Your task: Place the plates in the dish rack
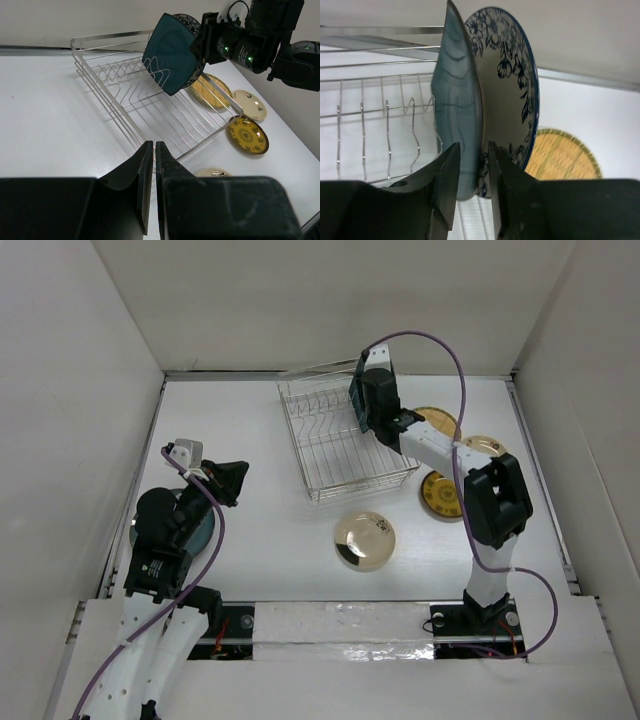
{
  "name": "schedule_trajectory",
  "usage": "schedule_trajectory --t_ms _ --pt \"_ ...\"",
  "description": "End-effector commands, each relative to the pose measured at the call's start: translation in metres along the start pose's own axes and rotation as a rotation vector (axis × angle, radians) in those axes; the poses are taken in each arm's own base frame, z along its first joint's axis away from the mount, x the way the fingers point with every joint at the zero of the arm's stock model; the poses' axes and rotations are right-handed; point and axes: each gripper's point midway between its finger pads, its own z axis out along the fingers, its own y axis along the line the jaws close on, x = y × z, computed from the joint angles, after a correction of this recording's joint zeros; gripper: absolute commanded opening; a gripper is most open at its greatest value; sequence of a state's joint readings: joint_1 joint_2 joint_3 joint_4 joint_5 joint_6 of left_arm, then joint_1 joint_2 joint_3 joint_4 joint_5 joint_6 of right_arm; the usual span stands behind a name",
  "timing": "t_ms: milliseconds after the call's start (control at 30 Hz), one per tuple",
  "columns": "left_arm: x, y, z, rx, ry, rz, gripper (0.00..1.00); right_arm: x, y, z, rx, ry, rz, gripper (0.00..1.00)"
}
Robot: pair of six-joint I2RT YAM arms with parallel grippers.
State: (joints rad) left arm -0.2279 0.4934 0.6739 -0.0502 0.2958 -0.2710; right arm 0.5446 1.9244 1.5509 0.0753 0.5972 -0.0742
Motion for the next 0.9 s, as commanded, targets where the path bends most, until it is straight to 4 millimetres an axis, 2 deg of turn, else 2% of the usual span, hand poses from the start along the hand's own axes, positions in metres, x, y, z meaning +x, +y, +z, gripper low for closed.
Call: schedule_trajectory --t_ms 0,33,67,100,133,200,233,267,300,333,367,400,433,467,500,533,567,600,633,667,733,767,800,867 --pt "-0.011 -0.007 0.000 0.028 -0.044 0.008 0.04 -0.036 -0.011 -0.019 0.012 -0.079 0.193 0.51" --pt "-0.011 -0.007 0.000 0.029 -0.043 0.008 0.04 -0.038 -0.016 -0.020 0.011 -0.081 0.211 0.51" --pt "-0.011 -0.007 0.000 0.028 -0.044 0.007 0.04 -0.038 -0.015 -0.024 -0.001 -0.074 0.234 0.59" --pt "-0.011 -0.007 0.000 0.028 -0.044 0.008 0.04 -0.042 -0.016 -0.028 -0.009 -0.079 0.250 0.62" --pt "-0.012 -0.007 -0.001 0.027 -0.046 0.008 0.04 -0.055 -0.021 -0.038 -0.022 -0.103 0.276 0.65" --pt "-0.012 -0.007 -0.001 0.027 -0.047 0.007 0.04 -0.059 -0.027 -0.051 -0.034 -0.109 0.307 0.71" --pt "-0.012 -0.007 -0.001 0.028 -0.049 0.008 0.04 -0.063 -0.030 -0.059 -0.046 -0.115 0.323 0.72" --pt "-0.013 -0.007 -0.002 0.027 -0.050 0.008 0.04 -0.081 -0.042 -0.078 -0.052 -0.153 0.387 0.73" --pt "-0.013 -0.007 -0.002 0.025 -0.051 0.010 0.04 -0.083 -0.048 -0.089 -0.059 -0.164 0.423 0.72" --pt "-0.013 -0.007 -0.002 0.026 -0.052 0.008 0.04 -0.060 -0.042 -0.099 -0.094 -0.130 0.429 0.59" --pt "-0.014 -0.007 -0.002 0.024 -0.053 0.010 0.04 -0.060 -0.039 -0.113 -0.130 -0.147 0.505 0.48" --pt "-0.014 -0.007 -0.002 0.023 -0.053 0.010 0.04 -0.073 -0.054 -0.140 -0.161 -0.200 0.572 0.30" --pt "-0.013 -0.007 -0.002 0.023 -0.053 0.010 0.04 -0.028 -0.043 -0.148 -0.203 -0.130 0.565 0.14" --pt "-0.013 -0.007 -0.002 0.024 -0.053 0.008 0.04 -0.017 -0.043 -0.159 -0.229 -0.116 0.626 0.00" --pt "-0.014 -0.007 -0.002 0.025 -0.054 0.007 0.04 -0.017 -0.049 -0.181 -0.269 -0.137 0.664 0.00" --pt "-0.014 -0.007 -0.002 0.025 -0.054 0.009 0.04 0.001 -0.043 -0.190 -0.313 -0.099 0.660 0.00" --pt "-0.013 -0.007 -0.002 0.026 -0.054 0.009 0.04 0.049 -0.041 -0.196 -0.302 0.016 0.639 0.00" --pt "-0.013 -0.007 -0.002 0.028 -0.053 0.009 0.04 0.066 -0.041 -0.203 -0.311 0.056 0.640 0.00" --pt "-0.014 -0.008 -0.002 0.028 -0.055 0.009 0.04 0.070 -0.038 -0.220 -0.378 0.066 0.653 0.00" --pt "-0.015 -0.008 -0.003 0.029 -0.057 0.008 0.04 0.114 -0.034 -0.229 -0.380 0.187 0.636 0.11" --pt "-0.015 -0.008 -0.003 0.026 -0.059 0.010 0.04 0.135 -0.023 -0.250 -0.469 0.262 0.660 0.34" --pt "-0.016 -0.007 -0.003 0.025 -0.062 0.011 0.04 0.150 -0.019 -0.257 -0.483 0.316 0.690 0.50" --pt "-0.016 -0.007 -0.004 0.020 -0.064 0.010 0.04 0.174 -0.015 -0.263 -0.489 0.371 0.697 0.56" --pt "-0.016 -0.006 -0.004 0.019 -0.064 0.010 0.04 0.187 0.000 -0.277 -0.585 0.430 0.739 0.65"
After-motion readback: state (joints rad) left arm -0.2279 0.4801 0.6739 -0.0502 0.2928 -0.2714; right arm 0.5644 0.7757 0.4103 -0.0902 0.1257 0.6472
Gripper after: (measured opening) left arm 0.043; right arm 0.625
